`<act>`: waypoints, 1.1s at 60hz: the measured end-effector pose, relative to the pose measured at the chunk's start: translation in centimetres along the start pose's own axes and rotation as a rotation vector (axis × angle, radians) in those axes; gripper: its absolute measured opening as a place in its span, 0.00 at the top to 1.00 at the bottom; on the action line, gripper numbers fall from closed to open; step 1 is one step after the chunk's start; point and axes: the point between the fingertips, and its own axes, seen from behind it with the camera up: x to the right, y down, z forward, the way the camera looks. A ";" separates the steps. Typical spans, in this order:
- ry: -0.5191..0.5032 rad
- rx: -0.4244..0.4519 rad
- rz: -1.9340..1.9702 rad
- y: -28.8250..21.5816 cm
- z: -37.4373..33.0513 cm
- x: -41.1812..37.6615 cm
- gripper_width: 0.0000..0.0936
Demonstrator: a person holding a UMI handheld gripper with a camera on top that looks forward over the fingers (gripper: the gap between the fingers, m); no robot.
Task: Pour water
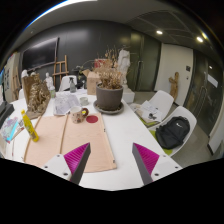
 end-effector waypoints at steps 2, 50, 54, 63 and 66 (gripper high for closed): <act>-0.013 0.003 -0.001 0.0 0.1 -0.6 0.07; -0.411 0.116 -0.123 2.9 8.1 -47.0 0.08; -0.394 0.149 -0.098 2.1 10.3 -49.1 0.08; -0.353 0.191 -0.061 1.3 14.5 -52.0 0.19; -0.340 0.196 -0.058 1.3 15.7 -52.5 0.25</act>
